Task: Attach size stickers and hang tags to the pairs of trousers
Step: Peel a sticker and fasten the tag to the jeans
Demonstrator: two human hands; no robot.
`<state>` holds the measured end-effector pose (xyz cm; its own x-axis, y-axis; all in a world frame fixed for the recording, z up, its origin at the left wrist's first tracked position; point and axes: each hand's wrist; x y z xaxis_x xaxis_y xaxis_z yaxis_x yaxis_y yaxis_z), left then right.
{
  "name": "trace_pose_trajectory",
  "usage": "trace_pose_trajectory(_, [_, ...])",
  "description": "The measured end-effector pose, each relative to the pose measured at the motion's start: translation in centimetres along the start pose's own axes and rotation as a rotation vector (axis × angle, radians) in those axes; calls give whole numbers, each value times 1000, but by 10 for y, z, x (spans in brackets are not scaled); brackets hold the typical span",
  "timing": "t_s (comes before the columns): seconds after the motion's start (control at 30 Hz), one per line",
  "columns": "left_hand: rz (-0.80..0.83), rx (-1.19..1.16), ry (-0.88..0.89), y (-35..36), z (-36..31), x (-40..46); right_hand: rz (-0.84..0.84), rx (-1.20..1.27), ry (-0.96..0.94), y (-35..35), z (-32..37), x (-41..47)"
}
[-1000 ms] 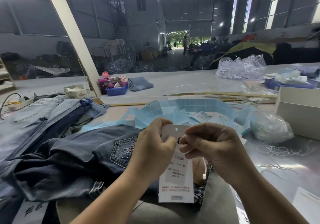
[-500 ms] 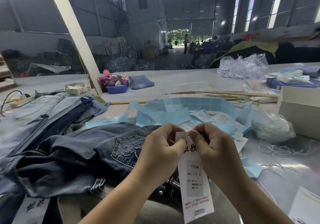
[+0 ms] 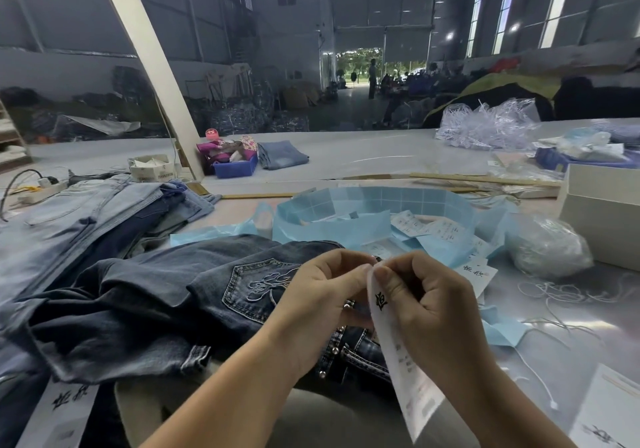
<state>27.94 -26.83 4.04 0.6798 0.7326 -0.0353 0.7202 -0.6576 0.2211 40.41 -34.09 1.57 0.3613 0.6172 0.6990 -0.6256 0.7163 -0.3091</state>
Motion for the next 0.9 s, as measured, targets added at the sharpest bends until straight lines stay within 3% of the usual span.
trace_pose_trajectory(0.23, [-24,-32,-26,4,4,5,47,94,81,-7,-4,-5])
trace_pose_trajectory(0.3, [-46,88,21,3,6,6,25,49,51,-10,-6,-3])
trace_pose_trajectory(0.4, [-41,452,174,2,2,4,62,-6,45,-16,-5,2])
trace_pose_trajectory(0.5, [-6,582,302,7,-5,4,251,261,118,-21,2,7])
trace_pose_trajectory(0.6, [-76,624,396,9,-5,5,302,434,158,-24,3,7])
trace_pose_trajectory(0.77, [-153,667,364,4,1,4,299,294,226,-25,-8,0])
trace_pose_trajectory(0.9, [-55,781,268,-4,3,0,323,181,240,-28,-11,-5])
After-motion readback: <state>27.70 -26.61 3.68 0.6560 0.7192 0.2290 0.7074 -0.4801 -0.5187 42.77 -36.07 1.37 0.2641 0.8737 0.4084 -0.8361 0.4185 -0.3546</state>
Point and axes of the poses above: each hand's wrist, its own x-axis towards the middle knuckle, its own y-axis out of the palm, z = x × y, and after that the axes turned 6 degrees about -y, right-handed
